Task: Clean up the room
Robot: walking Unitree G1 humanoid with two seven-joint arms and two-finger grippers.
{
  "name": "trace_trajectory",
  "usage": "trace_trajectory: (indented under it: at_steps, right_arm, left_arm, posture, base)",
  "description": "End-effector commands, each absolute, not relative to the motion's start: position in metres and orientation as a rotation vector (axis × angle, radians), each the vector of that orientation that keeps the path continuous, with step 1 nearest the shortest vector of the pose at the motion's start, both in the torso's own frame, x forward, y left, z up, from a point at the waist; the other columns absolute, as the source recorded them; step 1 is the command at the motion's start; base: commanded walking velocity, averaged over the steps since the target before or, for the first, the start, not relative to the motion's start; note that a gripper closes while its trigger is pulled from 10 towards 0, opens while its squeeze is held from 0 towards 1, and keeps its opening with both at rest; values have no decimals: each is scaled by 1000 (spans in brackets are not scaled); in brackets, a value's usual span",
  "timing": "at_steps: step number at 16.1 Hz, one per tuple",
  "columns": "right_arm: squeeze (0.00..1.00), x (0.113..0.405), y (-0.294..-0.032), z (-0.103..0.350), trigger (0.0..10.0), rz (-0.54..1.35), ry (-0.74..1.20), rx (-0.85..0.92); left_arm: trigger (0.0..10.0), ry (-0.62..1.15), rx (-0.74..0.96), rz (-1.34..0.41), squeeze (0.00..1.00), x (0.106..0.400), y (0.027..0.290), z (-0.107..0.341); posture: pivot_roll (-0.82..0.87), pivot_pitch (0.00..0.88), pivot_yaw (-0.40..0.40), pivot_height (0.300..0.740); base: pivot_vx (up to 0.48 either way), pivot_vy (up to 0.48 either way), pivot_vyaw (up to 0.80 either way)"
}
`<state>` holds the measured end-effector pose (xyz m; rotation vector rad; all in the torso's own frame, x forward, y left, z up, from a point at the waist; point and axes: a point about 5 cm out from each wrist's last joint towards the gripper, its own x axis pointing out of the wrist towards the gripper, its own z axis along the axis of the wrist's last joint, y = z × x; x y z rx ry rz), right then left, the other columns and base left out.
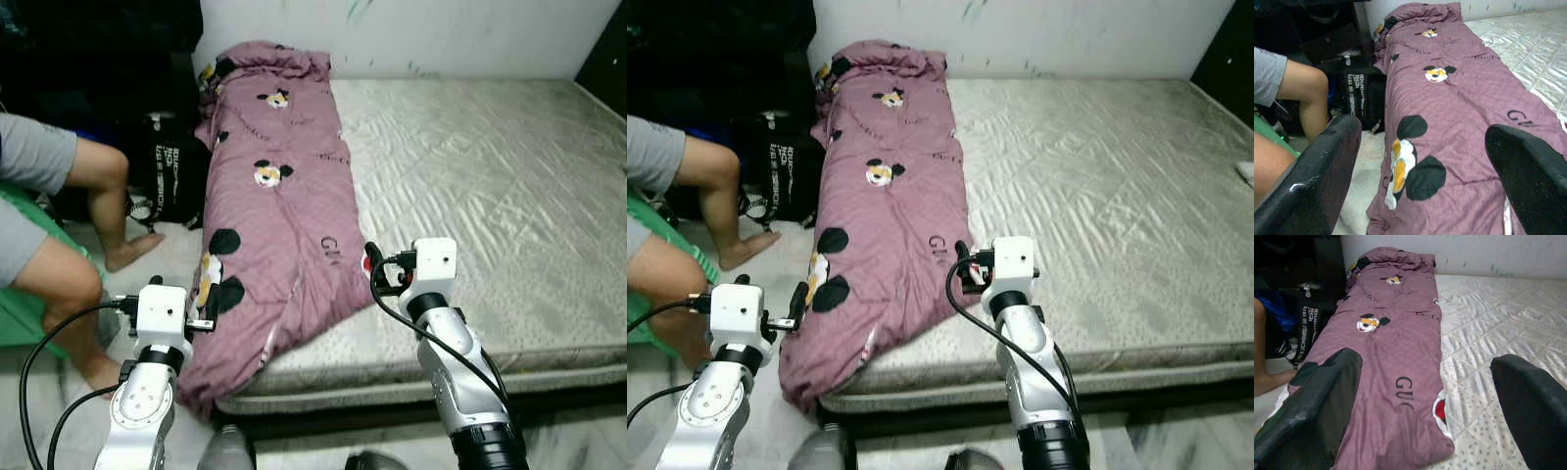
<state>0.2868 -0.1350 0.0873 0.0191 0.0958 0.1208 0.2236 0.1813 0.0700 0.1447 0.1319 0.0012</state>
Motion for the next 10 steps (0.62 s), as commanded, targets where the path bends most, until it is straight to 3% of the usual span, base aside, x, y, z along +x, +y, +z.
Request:
trace_trajectory:
  at_steps: [1, 3, 10]
  right_arm:
    - [0, 286, -138, 88, 10000, 111, 95, 25]
    - [0, 286, -138, 88, 10000, 113, 95, 25]
    - [0, 287, -137, 87, 10000, 120, 102, 34]
  left_arm:
    - [10000, 132, 155, 8, 0, 224, 182, 72]
    - [10000, 133, 156, 7, 0, 224, 182, 72]
    - [10000, 128, 184, 19, 0, 225, 184, 75]
  posture:
    - [96, 0, -32, 629]
    - [96, 0, -32, 608]
    - [96, 0, -32, 608]
  base:
    - [0, 0, 0]
    - [0, 0, 0]
    - [0, 0, 0]
